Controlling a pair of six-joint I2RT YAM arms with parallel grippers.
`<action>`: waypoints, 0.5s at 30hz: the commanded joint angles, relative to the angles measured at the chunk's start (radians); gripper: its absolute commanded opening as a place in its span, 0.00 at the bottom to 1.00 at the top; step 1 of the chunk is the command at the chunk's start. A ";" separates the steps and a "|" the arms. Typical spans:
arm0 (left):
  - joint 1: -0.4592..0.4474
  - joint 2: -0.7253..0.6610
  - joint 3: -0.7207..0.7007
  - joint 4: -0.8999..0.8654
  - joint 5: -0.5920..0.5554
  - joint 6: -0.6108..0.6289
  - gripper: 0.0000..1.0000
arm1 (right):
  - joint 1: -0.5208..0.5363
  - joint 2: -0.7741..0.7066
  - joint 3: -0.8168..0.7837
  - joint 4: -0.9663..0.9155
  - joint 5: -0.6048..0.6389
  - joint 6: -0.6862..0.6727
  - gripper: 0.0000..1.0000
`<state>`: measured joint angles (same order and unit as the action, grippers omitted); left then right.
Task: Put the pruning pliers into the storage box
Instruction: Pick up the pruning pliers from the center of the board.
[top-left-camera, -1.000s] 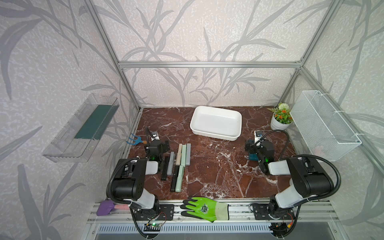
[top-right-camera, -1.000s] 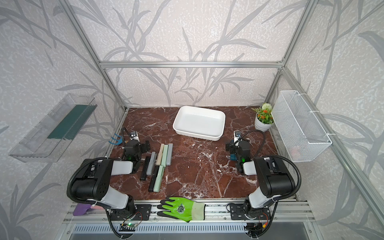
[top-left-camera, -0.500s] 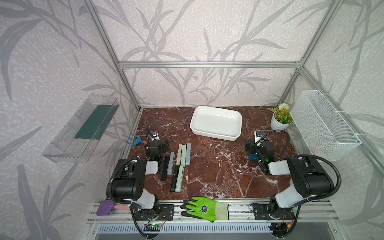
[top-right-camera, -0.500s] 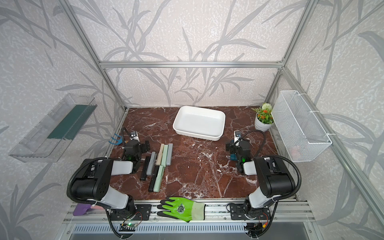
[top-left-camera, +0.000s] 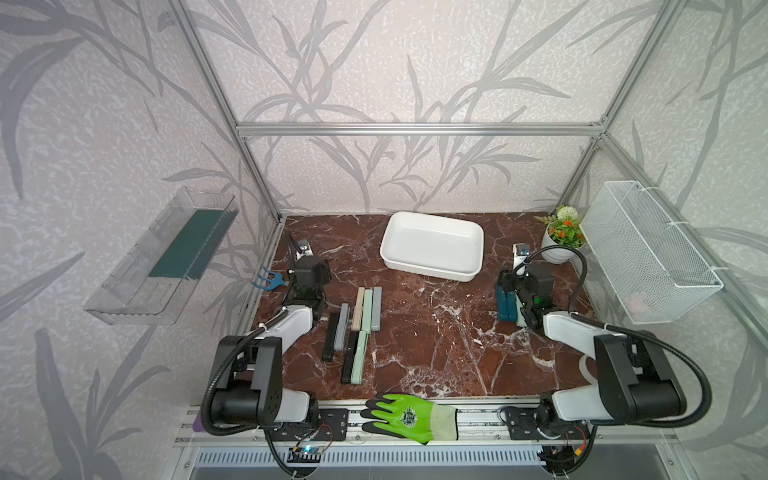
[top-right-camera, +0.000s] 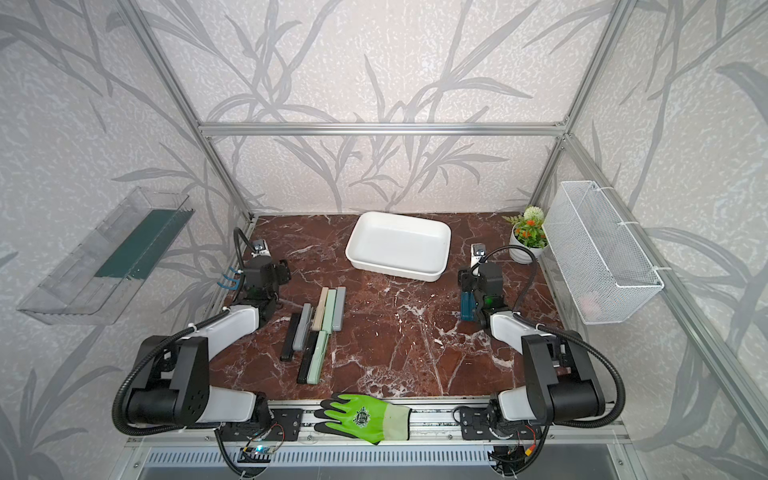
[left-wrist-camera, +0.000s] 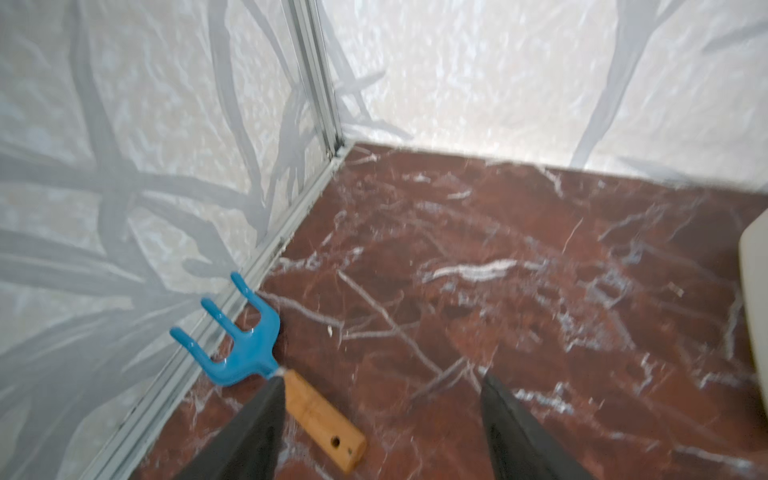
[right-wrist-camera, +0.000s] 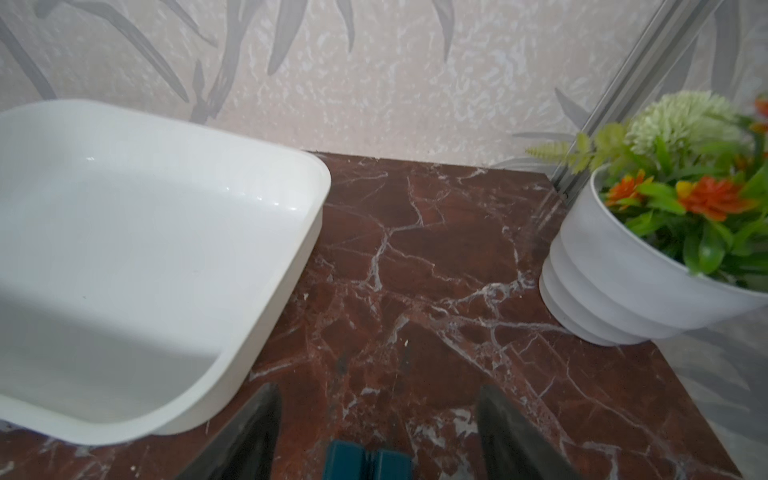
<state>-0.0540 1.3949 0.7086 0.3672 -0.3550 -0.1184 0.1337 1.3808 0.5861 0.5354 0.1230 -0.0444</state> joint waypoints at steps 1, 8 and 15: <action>-0.060 -0.031 0.120 -0.257 -0.040 -0.061 0.73 | 0.027 -0.064 0.109 -0.321 0.037 0.053 0.74; -0.165 -0.042 0.422 -0.665 0.153 -0.116 0.72 | 0.059 -0.087 0.318 -0.822 0.017 0.190 0.72; -0.167 -0.039 0.554 -0.872 0.408 0.016 0.72 | 0.114 -0.088 0.379 -1.091 -0.030 0.321 0.67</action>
<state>-0.2234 1.3621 1.2526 -0.3286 -0.0799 -0.1658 0.2173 1.3033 0.9215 -0.3328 0.1101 0.1978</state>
